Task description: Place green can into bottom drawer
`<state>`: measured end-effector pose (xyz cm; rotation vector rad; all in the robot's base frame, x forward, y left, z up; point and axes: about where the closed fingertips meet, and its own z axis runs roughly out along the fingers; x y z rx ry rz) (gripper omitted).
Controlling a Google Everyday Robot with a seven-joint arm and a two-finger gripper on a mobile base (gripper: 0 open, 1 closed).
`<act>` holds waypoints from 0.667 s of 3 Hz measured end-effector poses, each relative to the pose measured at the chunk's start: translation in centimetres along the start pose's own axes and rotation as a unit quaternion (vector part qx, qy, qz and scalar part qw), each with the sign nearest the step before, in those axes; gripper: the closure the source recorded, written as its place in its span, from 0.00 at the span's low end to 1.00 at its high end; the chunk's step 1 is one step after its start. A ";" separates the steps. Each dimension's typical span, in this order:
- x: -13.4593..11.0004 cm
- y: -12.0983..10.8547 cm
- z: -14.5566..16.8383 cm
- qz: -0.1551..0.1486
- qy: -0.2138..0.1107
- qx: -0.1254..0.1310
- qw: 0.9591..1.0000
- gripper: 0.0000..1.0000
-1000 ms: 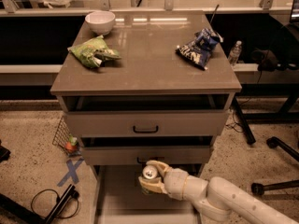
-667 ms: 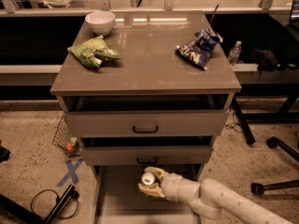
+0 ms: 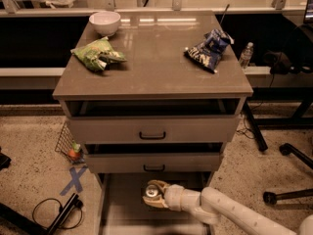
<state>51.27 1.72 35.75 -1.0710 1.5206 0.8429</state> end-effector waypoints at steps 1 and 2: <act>0.8 -0.7 0.2 0.003 -0.002 0.004 1.000 1.00; 1.7 -0.7 0.8 0.004 -0.001 0.000 1.000 1.00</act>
Offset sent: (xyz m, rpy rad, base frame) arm 0.0123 0.0018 -0.0318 0.0007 0.0110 0.0015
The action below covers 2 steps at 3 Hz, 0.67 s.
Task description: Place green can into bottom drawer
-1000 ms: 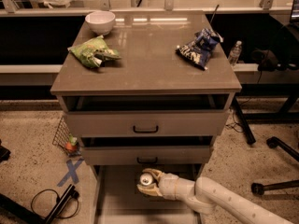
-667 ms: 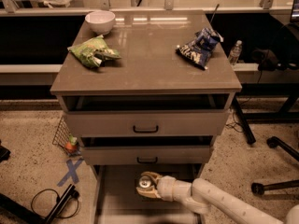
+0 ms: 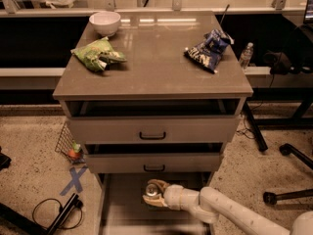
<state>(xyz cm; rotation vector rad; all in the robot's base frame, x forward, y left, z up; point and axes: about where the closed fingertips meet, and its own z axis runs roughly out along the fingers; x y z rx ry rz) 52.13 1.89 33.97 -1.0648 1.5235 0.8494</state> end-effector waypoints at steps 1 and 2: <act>4.2 -0.6 0.6 -0.036 0.017 0.007 0.999 1.00; 6.7 -0.9 0.8 -0.062 0.030 0.009 0.998 1.00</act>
Offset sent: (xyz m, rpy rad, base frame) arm 0.0106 -0.0201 -0.0972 -0.1584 -0.1449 0.0093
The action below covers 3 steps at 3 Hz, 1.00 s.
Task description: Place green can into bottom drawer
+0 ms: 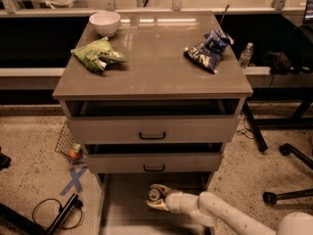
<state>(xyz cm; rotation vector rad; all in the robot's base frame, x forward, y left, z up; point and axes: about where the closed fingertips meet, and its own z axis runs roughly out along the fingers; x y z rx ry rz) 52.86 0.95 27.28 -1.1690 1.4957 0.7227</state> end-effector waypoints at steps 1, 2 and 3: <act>2.5 0.5 -0.2 -0.003 0.029 -0.009 1.000 1.00; 4.9 1.0 -0.1 0.023 0.028 -0.015 0.999 1.00; 7.2 1.3 0.3 0.065 -0.009 -0.015 0.998 1.00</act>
Offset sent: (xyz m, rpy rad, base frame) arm -0.0092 -0.0252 -0.0851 0.0421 0.1417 -0.0028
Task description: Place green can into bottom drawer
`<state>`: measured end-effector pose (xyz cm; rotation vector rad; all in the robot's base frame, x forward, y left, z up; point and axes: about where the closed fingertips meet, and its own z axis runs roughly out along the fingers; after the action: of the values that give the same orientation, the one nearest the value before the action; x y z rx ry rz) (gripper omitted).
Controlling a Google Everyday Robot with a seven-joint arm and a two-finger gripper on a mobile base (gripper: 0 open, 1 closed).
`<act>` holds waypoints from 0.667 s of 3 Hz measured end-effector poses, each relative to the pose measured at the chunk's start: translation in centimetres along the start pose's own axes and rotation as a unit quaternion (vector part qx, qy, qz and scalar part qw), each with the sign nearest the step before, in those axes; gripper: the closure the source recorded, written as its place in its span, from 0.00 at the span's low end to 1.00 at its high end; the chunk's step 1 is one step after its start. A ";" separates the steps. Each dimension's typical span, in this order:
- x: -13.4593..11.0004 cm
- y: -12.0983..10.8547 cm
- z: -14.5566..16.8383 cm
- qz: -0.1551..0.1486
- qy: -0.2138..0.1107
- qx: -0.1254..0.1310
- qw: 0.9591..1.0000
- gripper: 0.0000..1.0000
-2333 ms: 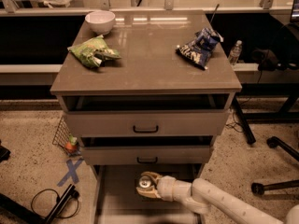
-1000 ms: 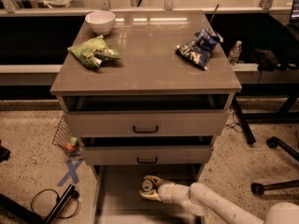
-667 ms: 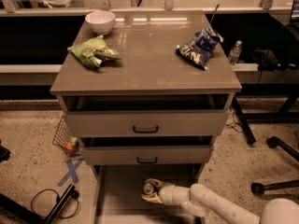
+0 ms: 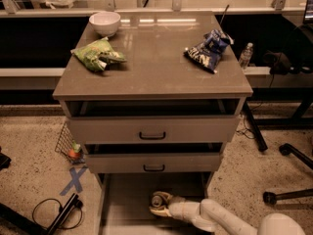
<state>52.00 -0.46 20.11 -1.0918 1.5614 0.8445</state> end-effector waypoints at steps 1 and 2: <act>0.3 -0.4 -0.2 0.004 -0.010 0.001 1.000 0.85; 0.3 -0.4 -0.2 0.004 -0.010 0.001 1.000 0.62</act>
Offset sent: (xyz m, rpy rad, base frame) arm 0.0029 -0.0038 -0.0028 0.0202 -0.0001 -0.0044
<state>52.29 -0.83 19.88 -1.0735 1.5514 0.8557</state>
